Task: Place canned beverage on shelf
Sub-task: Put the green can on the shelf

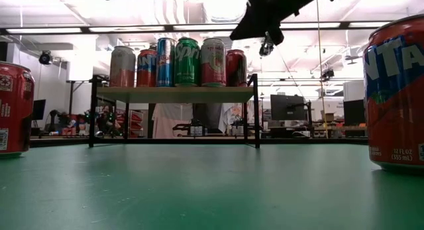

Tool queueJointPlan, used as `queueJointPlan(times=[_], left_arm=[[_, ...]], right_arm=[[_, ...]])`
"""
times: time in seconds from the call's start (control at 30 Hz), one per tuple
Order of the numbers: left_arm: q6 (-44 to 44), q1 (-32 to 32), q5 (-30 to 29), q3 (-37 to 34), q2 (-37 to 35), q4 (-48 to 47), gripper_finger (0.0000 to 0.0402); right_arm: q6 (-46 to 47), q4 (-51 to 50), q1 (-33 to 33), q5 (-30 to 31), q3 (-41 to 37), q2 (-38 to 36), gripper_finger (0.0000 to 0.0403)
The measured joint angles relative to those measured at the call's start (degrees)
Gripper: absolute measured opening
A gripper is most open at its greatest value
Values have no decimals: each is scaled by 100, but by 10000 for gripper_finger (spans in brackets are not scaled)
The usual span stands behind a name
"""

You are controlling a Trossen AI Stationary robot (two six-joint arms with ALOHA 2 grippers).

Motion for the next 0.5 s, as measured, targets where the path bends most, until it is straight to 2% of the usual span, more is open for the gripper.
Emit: queueJointPlan(times=[0.23, 0.33, 0.5], left_arm=[[-2286, -526, 228, 1217, 787, -2589, 0], [-3067, -977, 377, 1348, 1031, -3036, 0], [-4308, -1889, 393, 1311, 1215, -3220, 0]], right_arm=[[-38, -47, 334, 1, 0, 0, 9], [-40, -47, 392, 2, 0, 0, 9], [-35, -47, 443, 2, -2, 0, 9]])
